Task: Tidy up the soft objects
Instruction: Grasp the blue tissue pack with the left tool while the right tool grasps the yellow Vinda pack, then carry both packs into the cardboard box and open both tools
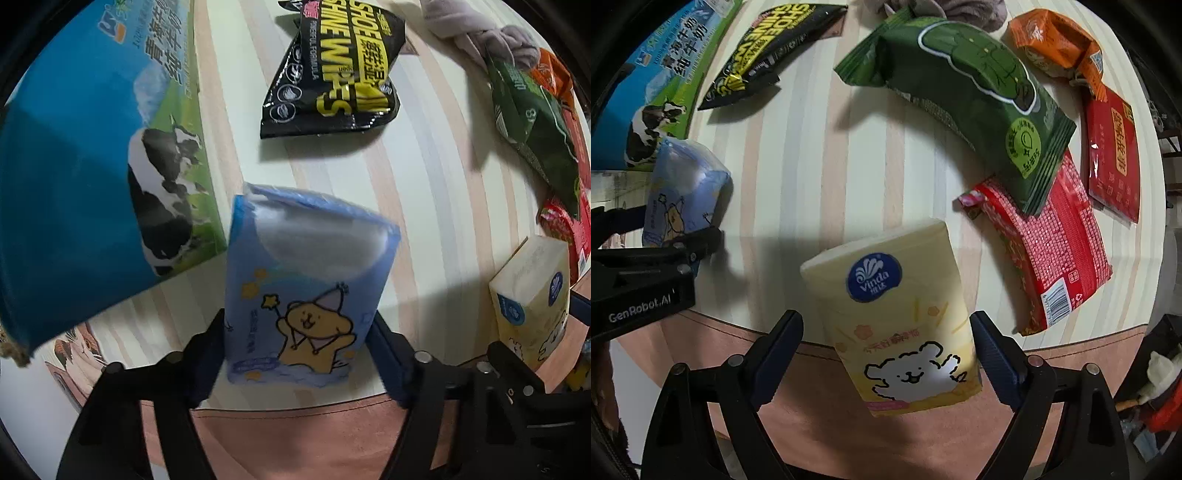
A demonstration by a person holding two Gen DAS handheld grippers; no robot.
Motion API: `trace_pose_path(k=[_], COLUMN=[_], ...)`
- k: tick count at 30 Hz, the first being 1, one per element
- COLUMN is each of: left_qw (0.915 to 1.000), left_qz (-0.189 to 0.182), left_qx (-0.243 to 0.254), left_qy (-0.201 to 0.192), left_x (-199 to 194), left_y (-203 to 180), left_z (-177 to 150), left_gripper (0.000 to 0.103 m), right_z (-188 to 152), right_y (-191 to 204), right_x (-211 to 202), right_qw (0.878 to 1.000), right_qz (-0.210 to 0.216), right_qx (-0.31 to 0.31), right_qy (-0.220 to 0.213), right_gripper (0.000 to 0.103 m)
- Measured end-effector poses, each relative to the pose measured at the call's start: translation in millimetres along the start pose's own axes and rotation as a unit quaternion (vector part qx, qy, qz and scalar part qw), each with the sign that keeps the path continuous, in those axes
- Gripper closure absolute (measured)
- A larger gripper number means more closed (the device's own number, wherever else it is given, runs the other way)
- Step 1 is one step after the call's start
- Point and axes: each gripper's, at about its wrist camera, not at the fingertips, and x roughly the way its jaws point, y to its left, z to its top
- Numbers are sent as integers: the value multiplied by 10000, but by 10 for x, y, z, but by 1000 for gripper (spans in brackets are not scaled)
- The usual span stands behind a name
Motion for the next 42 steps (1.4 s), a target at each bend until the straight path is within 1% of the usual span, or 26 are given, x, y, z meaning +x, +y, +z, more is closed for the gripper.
trace_pose_path(k=[1,3,5,6,7,8,9,12,14,18,24,26,28,29,30,32,33,34,35,36,37,38,40,42], left_qw=[10000,10000,9999,9998,9997,9995,9994,9986,9977,9953,9902,9881,9853,9837,9817,9767,9750,9729,9714,9706,9696,9694,9687,9688], left_qz=[19,-3,-33,-71,-94,-111,-140,-228,-339,-536,-761,-843,-941,-979,-1011,-1061,-1064,-1073,-1092,-1084,-1039,-978,-957,-949], left_qx=[-4,-43,-134,-175,-235,-285,-323,-477,-578,-792,-1132,-1219,-1289,-1325,-1364,-1427,-1450,-1478,-1479,-1477,-1503,-1505,-1519,-1529], left_qy=[-27,-33,-52,-53,-51,-53,-52,-66,-75,-140,-292,-419,-610,-721,-860,-1202,-1307,-1418,-1503,-1558,-1626,-1675,-1711,-1706], left_x=[1,-28,-49,-56,-54,-66,-89,-103,-124,-187,-355,-449,-654,-763,-892,-1206,-1385,-1608,-1709,-1794,-1873,-1911,-1988,-1984], left_y=[-4,-6,15,28,33,41,43,71,88,123,284,314,410,467,534,647,635,749,844,834,955,1051,1321,1587], left_z=[-16,-52,-84,-102,-125,-156,-194,-283,-354,-591,-1057,-1263,-1407,-1478,-1535,-1668,-1635,-1550,-1517,-1384,-1272,-1174,-1034,-862], left_gripper=[38,44,46,48,48,50,52,58,60,61,61,61,61,61,61,61,61,61,61,61,61,61,61,61], right_z=[-2,-18,15,4,-13,-24,-41,-83,-128,-233,-448,-520,-593,-497,-503,-500,-452,-408,-351,-293,-162,-53,119,327], right_y=[-3,-4,-36,-51,-72,-106,-134,-221,-258,-325,-378,-377,-365,-305,-231,-165,-92,-4,93,197,347,557,768,1057], right_x=[-1,0,28,35,42,32,47,43,38,-14,-157,-237,-367,-477,-544,-893,-1101,-1227,-1414,-1534,-1695,-1842,-2069,-2158], right_qw=[10000,9999,9998,9999,9998,9997,9997,9991,9988,9979,9958,9951,9943,9937,9930,9906,9895,9888,9880,9870,9855,9843,9820,9803], right_qz=[-22,-72,-116,-66,-6,-42,-27,192,290,453,770,874,990,1049,1112,1245,1284,1289,1272,1269,1294,1321,1355,1376], right_qx=[-4,-32,-11,7,43,94,124,316,380,465,484,434,346,292,219,76,9,-33,-77,-129,-187,-232,-319,-346], right_qy=[43,118,153,156,219,231,228,184,145,79,-84,-132,-207,-254,-331,-553,-663,-756,-871,-982,-1080,-1149,-1278,-1374], right_gripper=[10,10,10,11,16,31,31,32,33,36,36,37,37,37,37,37,37,37,37,37,37,37,37,37])
